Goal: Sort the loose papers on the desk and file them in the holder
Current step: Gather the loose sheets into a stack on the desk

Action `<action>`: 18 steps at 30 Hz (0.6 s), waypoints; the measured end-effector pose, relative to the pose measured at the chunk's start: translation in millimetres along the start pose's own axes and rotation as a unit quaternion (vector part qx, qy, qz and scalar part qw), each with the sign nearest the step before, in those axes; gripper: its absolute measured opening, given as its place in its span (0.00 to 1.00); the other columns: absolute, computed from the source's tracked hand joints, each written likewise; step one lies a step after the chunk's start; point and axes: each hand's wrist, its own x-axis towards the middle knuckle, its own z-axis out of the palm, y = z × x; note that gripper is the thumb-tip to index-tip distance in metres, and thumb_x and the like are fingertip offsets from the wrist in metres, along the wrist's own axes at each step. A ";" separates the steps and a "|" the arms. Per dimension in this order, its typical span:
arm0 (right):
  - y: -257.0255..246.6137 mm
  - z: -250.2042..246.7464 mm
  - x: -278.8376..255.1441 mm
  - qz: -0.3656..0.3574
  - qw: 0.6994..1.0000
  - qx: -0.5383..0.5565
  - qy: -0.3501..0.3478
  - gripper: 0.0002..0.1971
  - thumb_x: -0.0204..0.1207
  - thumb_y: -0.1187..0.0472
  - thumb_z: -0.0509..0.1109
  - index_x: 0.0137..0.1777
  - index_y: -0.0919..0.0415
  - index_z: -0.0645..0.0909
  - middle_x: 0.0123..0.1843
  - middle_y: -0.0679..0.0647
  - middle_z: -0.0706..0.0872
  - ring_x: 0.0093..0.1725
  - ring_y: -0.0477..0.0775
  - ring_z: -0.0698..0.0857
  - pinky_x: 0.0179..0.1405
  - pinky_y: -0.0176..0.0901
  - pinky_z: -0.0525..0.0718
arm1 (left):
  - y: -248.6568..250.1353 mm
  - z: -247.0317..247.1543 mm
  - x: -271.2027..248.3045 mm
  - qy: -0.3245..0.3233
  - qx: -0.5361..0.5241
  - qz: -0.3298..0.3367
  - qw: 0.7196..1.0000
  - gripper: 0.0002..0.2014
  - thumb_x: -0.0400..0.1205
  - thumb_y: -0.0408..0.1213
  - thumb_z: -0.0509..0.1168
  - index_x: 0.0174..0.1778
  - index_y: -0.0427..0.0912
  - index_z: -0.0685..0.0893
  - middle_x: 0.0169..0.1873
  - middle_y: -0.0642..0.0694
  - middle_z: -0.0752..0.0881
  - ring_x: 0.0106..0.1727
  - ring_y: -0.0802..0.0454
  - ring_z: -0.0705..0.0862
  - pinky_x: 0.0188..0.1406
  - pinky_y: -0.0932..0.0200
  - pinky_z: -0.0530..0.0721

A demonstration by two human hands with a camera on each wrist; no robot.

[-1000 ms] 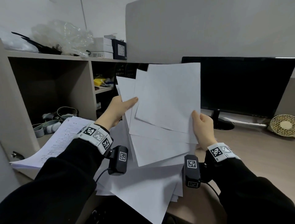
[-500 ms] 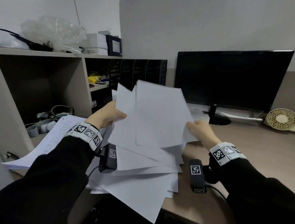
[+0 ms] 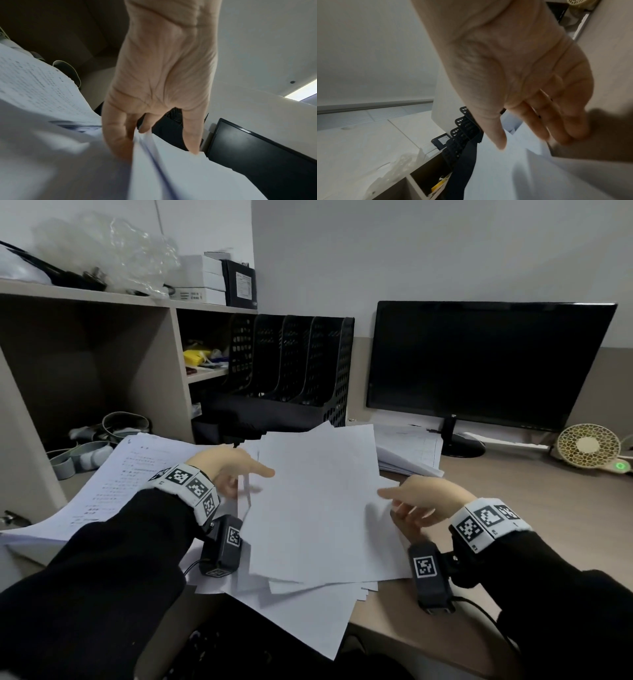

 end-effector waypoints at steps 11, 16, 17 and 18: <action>-11.1 19.3 22.6 -0.040 0.986 0.157 0.023 0.13 0.72 0.58 0.76 0.38 0.62 0.74 0.39 0.58 0.79 0.41 0.59 0.79 0.41 0.47 0.75 | -7.7 -4.0 -11.3 -0.100 0.183 0.051 0.977 0.23 0.78 0.48 0.72 0.69 0.49 0.78 0.69 0.49 0.79 0.71 0.49 0.76 0.58 0.49 0.86; -12.2 18.2 23.0 -0.003 0.979 0.201 0.023 0.25 0.58 0.60 0.82 0.52 0.73 0.83 0.46 0.63 0.82 0.45 0.62 0.82 0.43 0.51 0.77 | -13.7 -11.2 -23.7 -0.133 0.132 0.062 0.980 0.20 0.81 0.43 0.69 0.69 0.45 0.78 0.67 0.48 0.81 0.69 0.50 0.79 0.50 0.54 0.88; -12.6 18.3 21.5 0.003 0.979 0.202 0.028 0.24 0.60 0.59 0.83 0.54 0.72 0.84 0.49 0.64 0.84 0.47 0.63 0.84 0.44 0.51 0.79 | -16.0 -12.4 -24.5 -0.133 0.121 0.064 0.982 0.20 0.81 0.43 0.69 0.69 0.44 0.78 0.67 0.47 0.81 0.69 0.50 0.80 0.49 0.55 0.88; -14.7 18.5 16.7 0.008 0.978 0.206 0.037 0.22 0.63 0.58 0.82 0.53 0.70 0.84 0.52 0.65 0.85 0.48 0.63 0.84 0.44 0.49 0.79 | -18.6 -13.8 -25.9 -0.135 0.104 0.065 0.983 0.20 0.82 0.42 0.68 0.69 0.42 0.77 0.67 0.46 0.82 0.68 0.49 0.81 0.49 0.56 0.88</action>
